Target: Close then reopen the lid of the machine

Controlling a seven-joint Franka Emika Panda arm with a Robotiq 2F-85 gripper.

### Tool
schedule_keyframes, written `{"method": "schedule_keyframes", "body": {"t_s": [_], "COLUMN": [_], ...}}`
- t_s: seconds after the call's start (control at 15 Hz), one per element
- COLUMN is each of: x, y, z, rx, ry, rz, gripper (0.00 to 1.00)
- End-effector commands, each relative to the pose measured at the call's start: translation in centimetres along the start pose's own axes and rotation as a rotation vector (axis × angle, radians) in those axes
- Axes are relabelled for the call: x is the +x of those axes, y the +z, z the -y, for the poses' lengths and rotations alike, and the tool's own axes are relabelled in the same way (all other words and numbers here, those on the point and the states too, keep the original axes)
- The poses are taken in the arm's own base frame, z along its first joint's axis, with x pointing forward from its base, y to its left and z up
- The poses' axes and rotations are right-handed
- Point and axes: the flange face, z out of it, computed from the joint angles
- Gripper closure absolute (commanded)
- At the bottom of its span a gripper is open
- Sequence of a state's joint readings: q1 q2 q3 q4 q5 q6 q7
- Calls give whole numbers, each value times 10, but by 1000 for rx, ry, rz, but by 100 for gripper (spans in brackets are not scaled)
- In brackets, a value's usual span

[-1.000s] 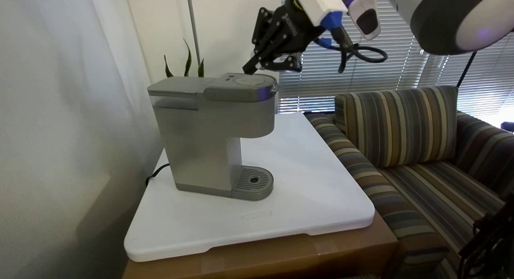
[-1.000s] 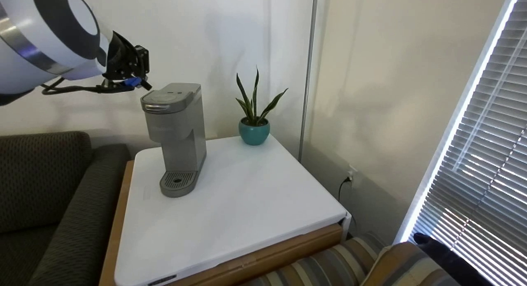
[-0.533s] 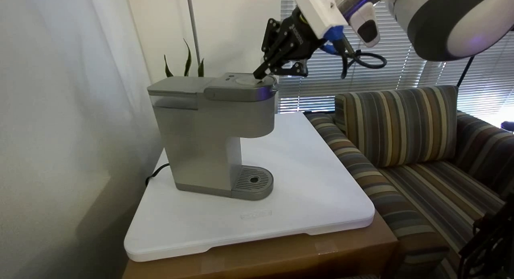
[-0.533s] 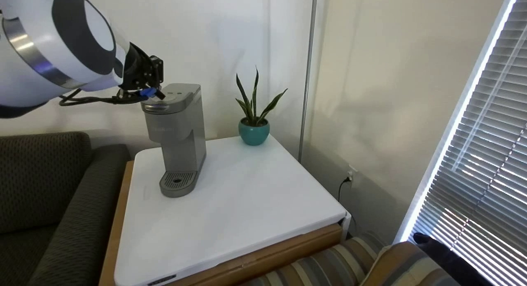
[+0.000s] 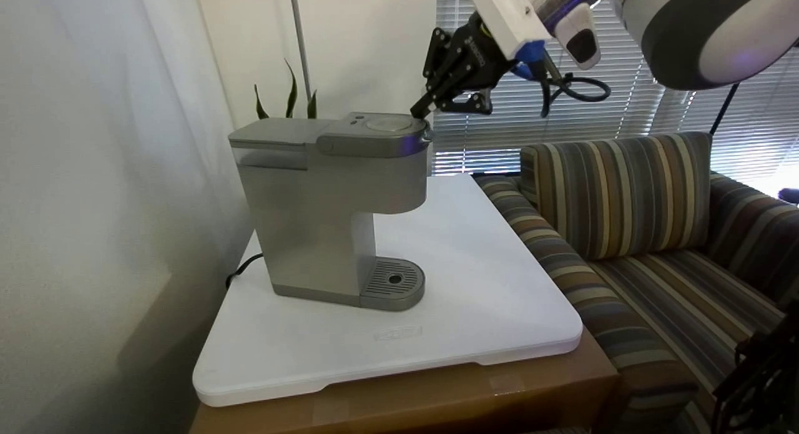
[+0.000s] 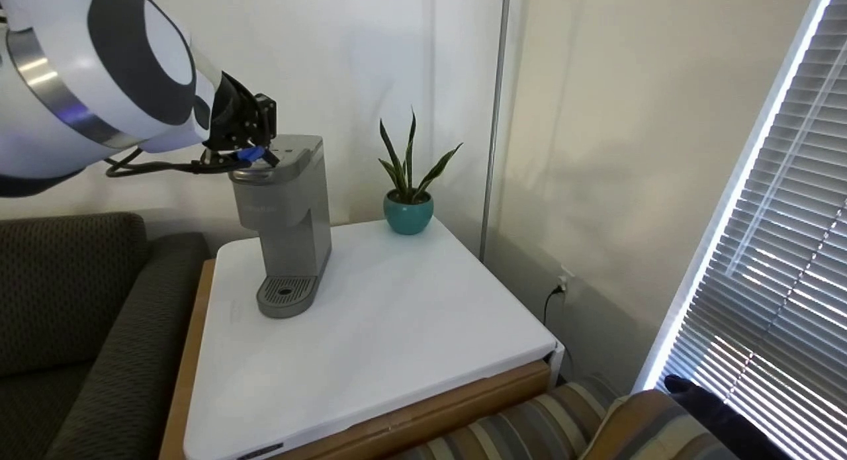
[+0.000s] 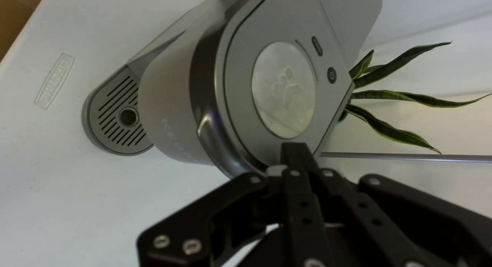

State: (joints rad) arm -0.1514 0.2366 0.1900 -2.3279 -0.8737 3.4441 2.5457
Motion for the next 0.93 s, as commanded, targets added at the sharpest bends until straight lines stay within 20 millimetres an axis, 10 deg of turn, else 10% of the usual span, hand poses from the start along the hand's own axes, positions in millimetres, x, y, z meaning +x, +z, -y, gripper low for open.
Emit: {"method": "schedule_keyframes", "body": {"t_s": [0.0,0.87], "x": [13,9], "y": [-8,2], "z": [-16,-45], "rx": [-58,-156], "ry": [-10,-40], "rz": [-89,-143], "gripper": [100,100]}}
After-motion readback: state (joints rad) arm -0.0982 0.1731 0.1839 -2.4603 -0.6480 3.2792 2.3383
